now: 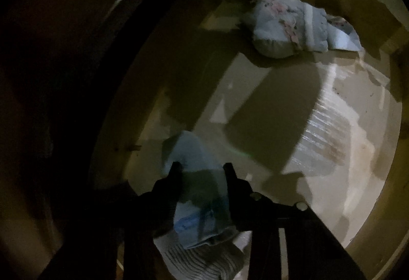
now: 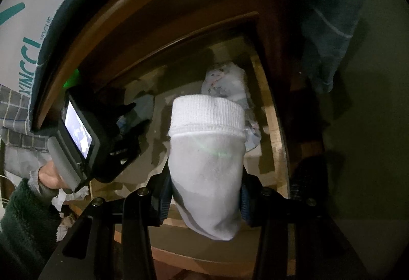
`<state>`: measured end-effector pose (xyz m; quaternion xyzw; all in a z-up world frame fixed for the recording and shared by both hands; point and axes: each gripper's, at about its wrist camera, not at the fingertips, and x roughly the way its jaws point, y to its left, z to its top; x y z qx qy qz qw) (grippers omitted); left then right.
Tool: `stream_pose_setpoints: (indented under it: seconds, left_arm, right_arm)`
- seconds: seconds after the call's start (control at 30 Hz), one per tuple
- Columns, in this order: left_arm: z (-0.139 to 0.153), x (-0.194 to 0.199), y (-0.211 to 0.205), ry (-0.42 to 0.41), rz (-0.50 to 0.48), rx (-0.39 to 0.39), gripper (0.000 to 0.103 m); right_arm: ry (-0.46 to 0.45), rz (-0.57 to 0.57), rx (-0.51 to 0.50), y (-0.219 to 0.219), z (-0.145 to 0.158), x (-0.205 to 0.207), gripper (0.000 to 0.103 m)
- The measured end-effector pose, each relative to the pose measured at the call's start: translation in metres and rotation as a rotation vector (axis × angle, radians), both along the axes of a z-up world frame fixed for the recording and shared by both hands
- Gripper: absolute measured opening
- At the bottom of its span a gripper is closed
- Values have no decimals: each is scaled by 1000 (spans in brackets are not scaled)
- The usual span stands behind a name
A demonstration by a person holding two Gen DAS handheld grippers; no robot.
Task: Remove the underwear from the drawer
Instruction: 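Close the left tool on the light blue sock, then lift the light blue sock out of the drawer with the left tool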
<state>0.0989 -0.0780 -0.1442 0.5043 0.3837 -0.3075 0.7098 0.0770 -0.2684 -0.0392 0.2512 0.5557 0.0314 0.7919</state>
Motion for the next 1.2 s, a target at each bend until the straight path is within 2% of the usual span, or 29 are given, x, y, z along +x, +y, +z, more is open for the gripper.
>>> stream_pose_setpoints:
  seconds: [0.23, 0.43, 0.57, 0.67, 0.77, 0.9, 0.97, 1.03, 1.13, 1.2]
  left_arm:
    - [6, -11, 14, 120, -8, 5, 28]
    - [12, -15, 25, 334, 68, -17, 28]
    - [15, -8, 31, 417, 139, -35, 31]
    - [15, 2, 35, 435, 198, -44, 34]
    - [13, 16, 32, 468, 265, -40, 47]
    - [1, 20, 28, 429, 287, -5, 55]
    - [-7, 23, 6, 399, 294, 25, 60]
    - [-16, 23, 3, 368, 295, 55, 60]
    - [-18, 25, 4, 364, 286, 44, 59]
    - [-7, 16, 13, 351, 282, 20, 42]
  right_arm:
    - [-9, 3, -14, 1, 2, 1, 41]
    - [-15, 22, -42, 6, 5, 0, 41]
    - [-27, 27, -28, 7, 7, 0, 41]
    - [-29, 35, -26, 8, 7, 1, 41]
    - [-26, 37, -17, 7, 7, 2, 41]
    - [-31, 38, -9, 7, 7, 2, 41]
    - [-29, 42, -4, 7, 7, 2, 41]
    - [-27, 47, -7, 7, 7, 2, 41]
    - [-27, 49, -7, 8, 8, 1, 41]
    - [-24, 50, -14, 9, 8, 1, 41]
